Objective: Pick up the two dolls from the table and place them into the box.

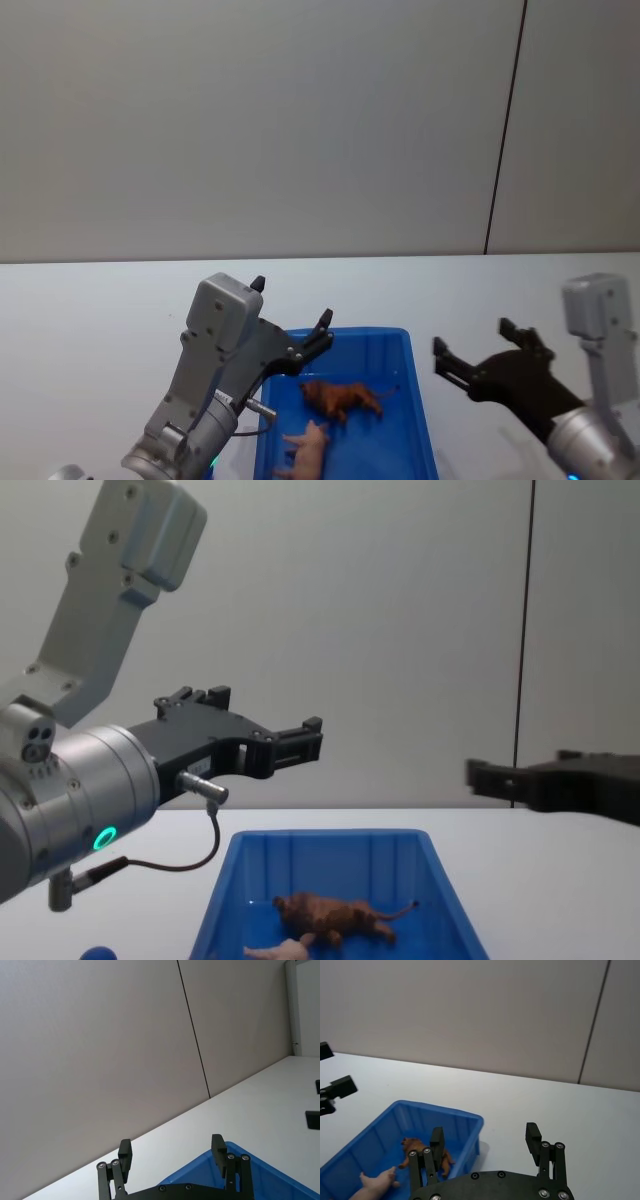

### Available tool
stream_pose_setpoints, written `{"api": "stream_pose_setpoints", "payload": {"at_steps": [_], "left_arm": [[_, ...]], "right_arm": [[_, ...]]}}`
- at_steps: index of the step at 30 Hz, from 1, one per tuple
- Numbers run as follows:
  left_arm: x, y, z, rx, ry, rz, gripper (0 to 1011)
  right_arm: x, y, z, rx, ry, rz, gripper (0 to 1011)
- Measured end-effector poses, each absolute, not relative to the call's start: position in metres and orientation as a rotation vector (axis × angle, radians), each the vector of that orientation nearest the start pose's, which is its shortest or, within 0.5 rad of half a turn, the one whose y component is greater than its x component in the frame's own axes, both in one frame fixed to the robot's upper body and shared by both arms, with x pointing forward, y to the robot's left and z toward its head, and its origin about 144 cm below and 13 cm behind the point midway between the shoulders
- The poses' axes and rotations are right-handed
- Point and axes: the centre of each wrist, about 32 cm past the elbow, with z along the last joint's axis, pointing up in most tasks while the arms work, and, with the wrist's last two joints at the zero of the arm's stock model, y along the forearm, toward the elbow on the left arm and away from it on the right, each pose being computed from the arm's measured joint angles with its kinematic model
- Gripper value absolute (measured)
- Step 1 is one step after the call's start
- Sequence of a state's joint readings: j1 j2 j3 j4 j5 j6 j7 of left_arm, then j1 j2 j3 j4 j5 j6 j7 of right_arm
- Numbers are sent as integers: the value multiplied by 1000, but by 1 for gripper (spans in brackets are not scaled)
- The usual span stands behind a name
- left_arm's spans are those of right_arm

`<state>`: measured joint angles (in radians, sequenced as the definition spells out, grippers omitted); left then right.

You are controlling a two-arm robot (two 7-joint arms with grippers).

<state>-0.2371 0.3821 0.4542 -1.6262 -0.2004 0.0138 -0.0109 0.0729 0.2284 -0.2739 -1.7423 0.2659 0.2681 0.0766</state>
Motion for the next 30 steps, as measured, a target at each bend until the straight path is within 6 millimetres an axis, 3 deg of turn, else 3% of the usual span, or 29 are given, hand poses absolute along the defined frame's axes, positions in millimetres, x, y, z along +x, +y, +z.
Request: {"api": "stream_pose_setpoints", "payload": {"at_steps": [17,30], "left_arm": [[489,201,1205,73,-257,1137,1001],[471,216,1214,128,-150,1214,1001]], "right_arm": [[446,-216,1204,-55,63,-1289,1001],[442,-220,1204,-54,60,-1312,1001]]}}
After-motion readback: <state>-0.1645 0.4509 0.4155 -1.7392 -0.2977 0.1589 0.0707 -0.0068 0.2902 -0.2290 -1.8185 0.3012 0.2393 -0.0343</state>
